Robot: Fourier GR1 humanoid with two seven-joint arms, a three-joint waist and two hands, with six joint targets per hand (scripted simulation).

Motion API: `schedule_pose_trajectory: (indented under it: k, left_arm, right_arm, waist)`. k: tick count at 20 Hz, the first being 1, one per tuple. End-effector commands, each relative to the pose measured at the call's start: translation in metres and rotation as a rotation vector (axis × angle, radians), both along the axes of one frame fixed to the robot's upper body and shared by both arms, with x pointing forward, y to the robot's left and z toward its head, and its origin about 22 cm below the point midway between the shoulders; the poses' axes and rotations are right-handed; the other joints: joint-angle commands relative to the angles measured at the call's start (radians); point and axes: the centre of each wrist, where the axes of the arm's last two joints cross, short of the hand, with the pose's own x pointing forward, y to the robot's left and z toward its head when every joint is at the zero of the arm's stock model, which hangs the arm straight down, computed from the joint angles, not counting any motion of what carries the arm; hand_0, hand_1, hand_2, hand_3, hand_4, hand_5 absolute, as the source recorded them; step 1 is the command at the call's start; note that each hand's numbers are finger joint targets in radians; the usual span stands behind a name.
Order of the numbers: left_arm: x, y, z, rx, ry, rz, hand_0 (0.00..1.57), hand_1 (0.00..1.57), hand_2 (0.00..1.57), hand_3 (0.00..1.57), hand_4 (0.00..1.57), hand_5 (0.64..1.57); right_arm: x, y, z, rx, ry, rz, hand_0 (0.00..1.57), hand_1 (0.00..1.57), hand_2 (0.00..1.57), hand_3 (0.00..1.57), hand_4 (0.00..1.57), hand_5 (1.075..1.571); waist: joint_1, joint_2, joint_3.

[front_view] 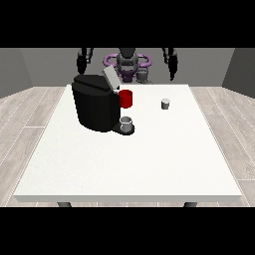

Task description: Insert the coffee pod into the coffee machine and close the lid

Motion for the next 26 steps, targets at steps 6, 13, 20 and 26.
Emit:
schedule_pose_trajectory:
  k: [6,13,20,26]
  left_arm:
    - [-0.018,-0.002,-0.004,-0.057,-0.151,-0.084,0.0,0.0,0.0,0.0,0.26,1.571]
    - [0.005,0.053,0.012,0.202,-0.113,-0.082,0.0,0.0,0.0,0.0,0.0,1.571]
    - [0.055,0.067,0.042,0.194,-0.046,-0.072,0.0,0.0,0.0,0.0,0.0,1.571]
    - [0.062,0.092,0.012,0.287,0.061,-0.018,0.0,0.0,0.0,0.0,0.0,1.571]
  right_arm:
    - [-0.005,-0.025,-0.01,0.001,0.094,-0.06,0.0,0.0,0.0,0.0,0.13,1.571]
    - [0.005,-0.019,0.009,0.078,-0.106,-0.181,0.0,0.0,0.0,0.0,0.22,1.571]
    - [0.021,0.007,0.014,0.082,-0.173,-0.144,0.0,0.0,0.0,0.0,0.13,1.571]
    - [0.013,0.023,0.018,0.082,-0.171,-0.099,0.0,0.0,0.0,0.0,0.23,1.571]
  waist:
    - [0.058,-0.044,-0.0049]
    - [-0.022,0.008,-0.005]
    - [-0.062,0.1,-0.0048]
    - [-0.111,0.117,-0.0052]
